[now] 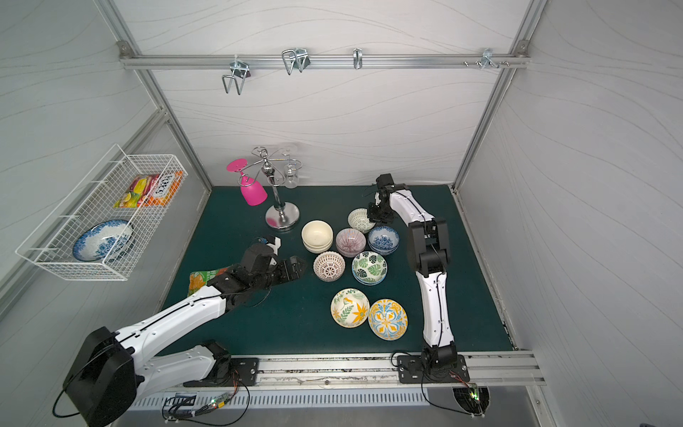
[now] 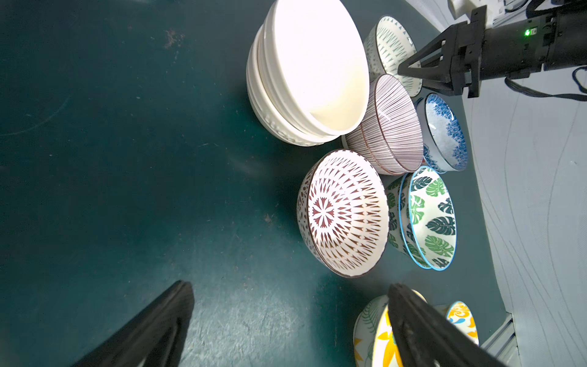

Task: Stack the bowls
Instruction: Pick up the bowl from the center of the board, then place the bowl on the bowl.

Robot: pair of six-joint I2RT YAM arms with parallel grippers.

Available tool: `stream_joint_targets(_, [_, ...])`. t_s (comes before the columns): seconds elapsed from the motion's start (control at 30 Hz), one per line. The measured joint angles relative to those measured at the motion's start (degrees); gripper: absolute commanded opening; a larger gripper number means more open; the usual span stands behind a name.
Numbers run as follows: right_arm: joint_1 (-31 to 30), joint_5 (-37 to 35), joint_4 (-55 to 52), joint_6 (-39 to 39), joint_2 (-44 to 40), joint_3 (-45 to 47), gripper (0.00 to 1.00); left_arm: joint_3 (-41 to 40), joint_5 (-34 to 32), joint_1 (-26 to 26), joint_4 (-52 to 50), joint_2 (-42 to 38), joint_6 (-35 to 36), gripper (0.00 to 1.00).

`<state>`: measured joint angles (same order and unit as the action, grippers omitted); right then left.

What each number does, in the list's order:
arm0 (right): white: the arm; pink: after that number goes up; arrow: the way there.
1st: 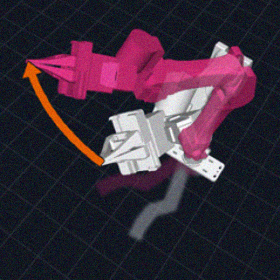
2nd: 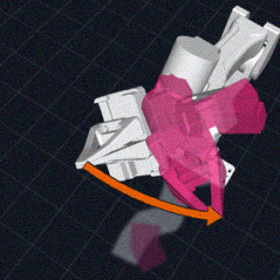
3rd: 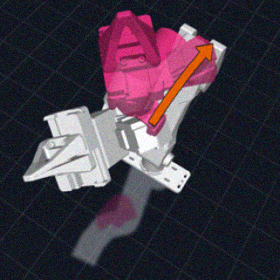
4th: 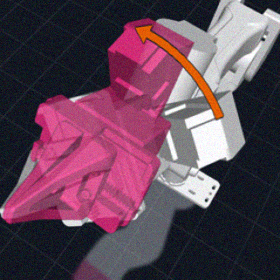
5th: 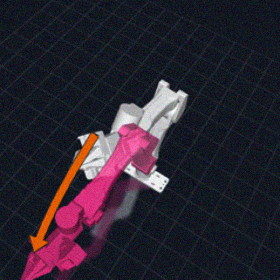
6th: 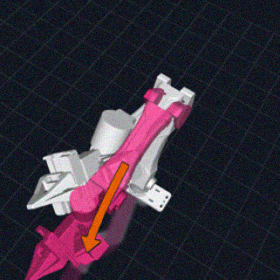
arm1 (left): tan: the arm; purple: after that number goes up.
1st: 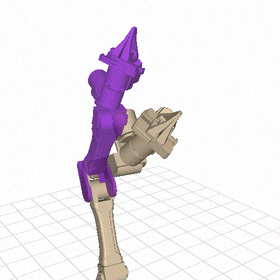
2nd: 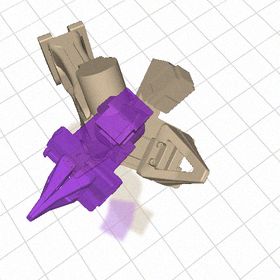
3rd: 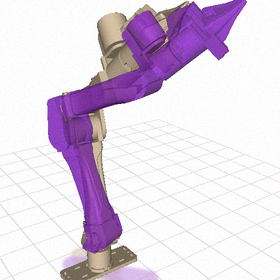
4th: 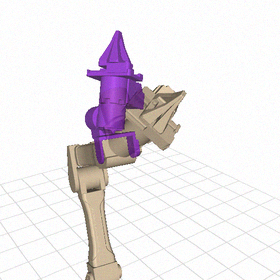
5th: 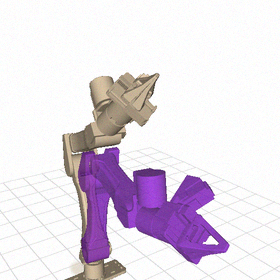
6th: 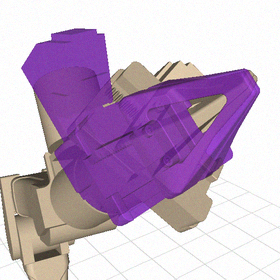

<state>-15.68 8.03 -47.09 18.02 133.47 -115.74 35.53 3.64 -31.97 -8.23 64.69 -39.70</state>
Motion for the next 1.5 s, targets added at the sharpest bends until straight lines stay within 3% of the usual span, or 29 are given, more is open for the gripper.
stream_joint_targets(0.37, [0.0, -0.1, -1.1, 2.0, 0.0, -5.5, 0.03, 0.0, 0.0, 0.0, 0.4, 0.5, 0.0, 1.00])
stream_joint_targets(0.63, [-0.3, 0.1, -2.8, 3.3, -0.7, -8.7, 0.00, 0.0, 0.0, 0.0, 1.1, 1.1, 0.0, 1.00])
stream_joint_targets(0.83, [-3.5, -0.9, -4.3, 3.6, -7.6, -1.1, 0.00, 0.0, -0.3, 0.0, 1.3, 0.7, 0.0, 1.00])
stream_joint_targets(1.13, [-15.4, -3.7, -6.0, 5.0, -24.0, 11.9, 0.00, -1.7, -1.2, 0.1, 1.7, -3.9, -1.0, 1.00])
stream_joint_targets(1.5, [-20.0, -6.2, -5.7, 8.5, -30.0, 21.6, 0.00, -4.2, -2.2, 0.1, 1.7, -8.2, -1.8, 1.00])
